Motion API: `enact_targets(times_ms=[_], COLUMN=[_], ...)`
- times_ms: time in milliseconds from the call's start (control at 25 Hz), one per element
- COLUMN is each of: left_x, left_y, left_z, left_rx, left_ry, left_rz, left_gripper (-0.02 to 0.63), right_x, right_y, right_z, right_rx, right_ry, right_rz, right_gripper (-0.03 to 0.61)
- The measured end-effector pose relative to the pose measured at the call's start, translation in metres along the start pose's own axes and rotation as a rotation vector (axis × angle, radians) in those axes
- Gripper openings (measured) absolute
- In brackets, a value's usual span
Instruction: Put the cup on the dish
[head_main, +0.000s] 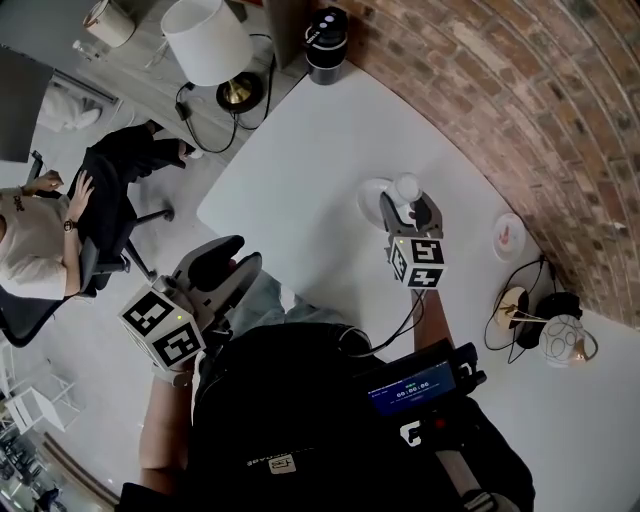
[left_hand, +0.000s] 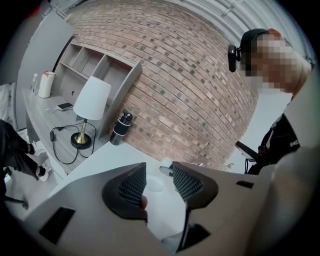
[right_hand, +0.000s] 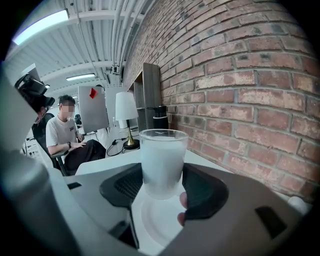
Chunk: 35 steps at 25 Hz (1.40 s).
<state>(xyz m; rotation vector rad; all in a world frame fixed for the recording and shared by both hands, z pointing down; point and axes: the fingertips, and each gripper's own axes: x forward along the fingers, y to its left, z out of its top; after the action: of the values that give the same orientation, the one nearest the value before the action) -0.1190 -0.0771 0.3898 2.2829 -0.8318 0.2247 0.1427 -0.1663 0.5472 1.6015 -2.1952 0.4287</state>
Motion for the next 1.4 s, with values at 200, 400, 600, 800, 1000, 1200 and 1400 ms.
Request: enact_targets(times_ms=[200,400,600,800,1000,1200,1400], left_x=[0.001,-0.001,-0.003,-0.006,-0.006,-0.007,-0.006], left_y=[-0.003,-0.006,-0.008,-0.008,-0.010,-0.007,-0.008], left_z=[-0.008,-0.015,-0.018,-0.023,-0.026,-0.028,-0.030], left_rx=[-0.004,-0.008,-0.009,-0.013,-0.019,-0.021,-0.026], left_ry=[0.018,0.033,0.036,0.035,0.037,0.036,0.036], left_rz=[0.009,0.017,0.028,0.044,0.046,0.058,0.060], left_gripper=[0.170,0.170,0.170,0.170,0.170,0.170,0.170], right_x=[0.012,0.020,0.028,0.037,0.046,0.055,0.058], right_y=[-0.002,-0.003,-0.006,-0.005,-0.004,-0.002,-0.003], right_z=[-0.019,-0.036,-0.049,-0.064,-0.082,-0.095,-0.098], right_rx=[-0.005,-0.016,-0.014,-0.018,-0.018,-0.010,-0.005], right_ry=[0.019,0.033,0.048,0.074,0.115,0.138,0.145], right_rz=[0.003,-0.003,-0.013,-0.011,-0.013,-0.012,-0.013], right_gripper=[0.245,0.245,0.245,0.245,0.245,0.245,0.245])
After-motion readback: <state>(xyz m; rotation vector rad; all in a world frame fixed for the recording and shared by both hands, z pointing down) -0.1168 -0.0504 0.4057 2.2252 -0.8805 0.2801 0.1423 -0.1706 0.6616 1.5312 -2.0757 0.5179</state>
